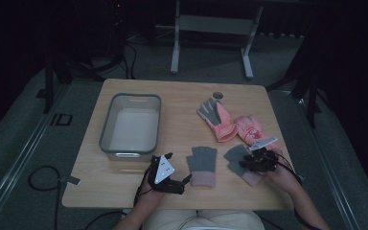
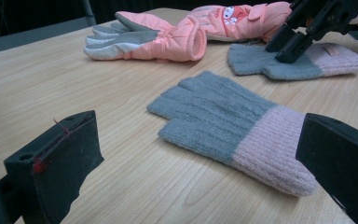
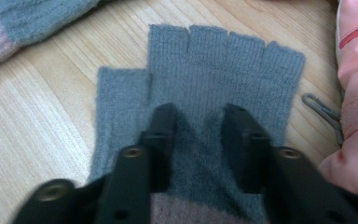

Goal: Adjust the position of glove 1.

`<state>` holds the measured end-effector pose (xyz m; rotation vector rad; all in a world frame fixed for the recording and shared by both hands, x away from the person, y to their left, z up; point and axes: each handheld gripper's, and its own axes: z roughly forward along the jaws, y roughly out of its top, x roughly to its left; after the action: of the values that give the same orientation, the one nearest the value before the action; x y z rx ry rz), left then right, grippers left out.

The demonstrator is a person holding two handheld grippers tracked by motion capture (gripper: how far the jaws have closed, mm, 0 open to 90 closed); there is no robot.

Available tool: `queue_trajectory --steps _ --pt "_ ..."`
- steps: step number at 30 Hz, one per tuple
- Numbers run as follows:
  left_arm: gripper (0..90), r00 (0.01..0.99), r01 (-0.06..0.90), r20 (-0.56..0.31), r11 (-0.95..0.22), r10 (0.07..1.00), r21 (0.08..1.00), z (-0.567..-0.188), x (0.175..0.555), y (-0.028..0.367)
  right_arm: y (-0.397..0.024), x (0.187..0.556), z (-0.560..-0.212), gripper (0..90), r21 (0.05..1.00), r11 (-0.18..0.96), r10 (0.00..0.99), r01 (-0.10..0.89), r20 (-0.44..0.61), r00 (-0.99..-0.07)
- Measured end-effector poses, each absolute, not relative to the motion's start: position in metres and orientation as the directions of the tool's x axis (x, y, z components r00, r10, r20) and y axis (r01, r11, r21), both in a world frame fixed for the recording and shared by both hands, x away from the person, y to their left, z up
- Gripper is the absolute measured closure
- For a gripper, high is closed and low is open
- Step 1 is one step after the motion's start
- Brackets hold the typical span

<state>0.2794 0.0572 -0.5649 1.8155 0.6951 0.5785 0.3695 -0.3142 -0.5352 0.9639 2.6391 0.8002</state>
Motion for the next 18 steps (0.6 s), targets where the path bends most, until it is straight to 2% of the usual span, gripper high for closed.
queue_trajectory --steps 3,8,10,15,18 --pt "0.0 0.713 0.188 0.058 -0.27 0.699 0.944 -0.565 0.28 0.057 -0.315 0.368 -0.536 78.1 0.569 0.616 0.666 0.545 -0.005 -0.746" --pt "0.0 0.711 0.189 0.058 -0.269 0.701 0.944 -0.565 0.28 0.057 -0.312 0.362 -0.533 83.7 0.574 0.555 0.731 0.602 0.009 -0.682" --pt "0.0 0.709 0.189 0.058 -0.268 0.703 0.945 -0.565 0.28 0.058 -0.309 0.356 -0.524 84.5 0.595 0.528 0.755 0.607 -0.002 -0.655" --pt "0.0 0.708 0.188 0.06 -0.269 0.704 0.945 -0.565 0.28 0.057 -0.307 0.336 -0.483 84.7 0.71 0.328 0.835 0.623 0.09 -0.543" --pt "0.0 0.706 0.188 0.059 -0.267 0.705 0.945 -0.565 0.279 0.057 -0.298 0.32 -0.466 84.7 0.748 0.284 0.859 0.6 0.079 -0.505"
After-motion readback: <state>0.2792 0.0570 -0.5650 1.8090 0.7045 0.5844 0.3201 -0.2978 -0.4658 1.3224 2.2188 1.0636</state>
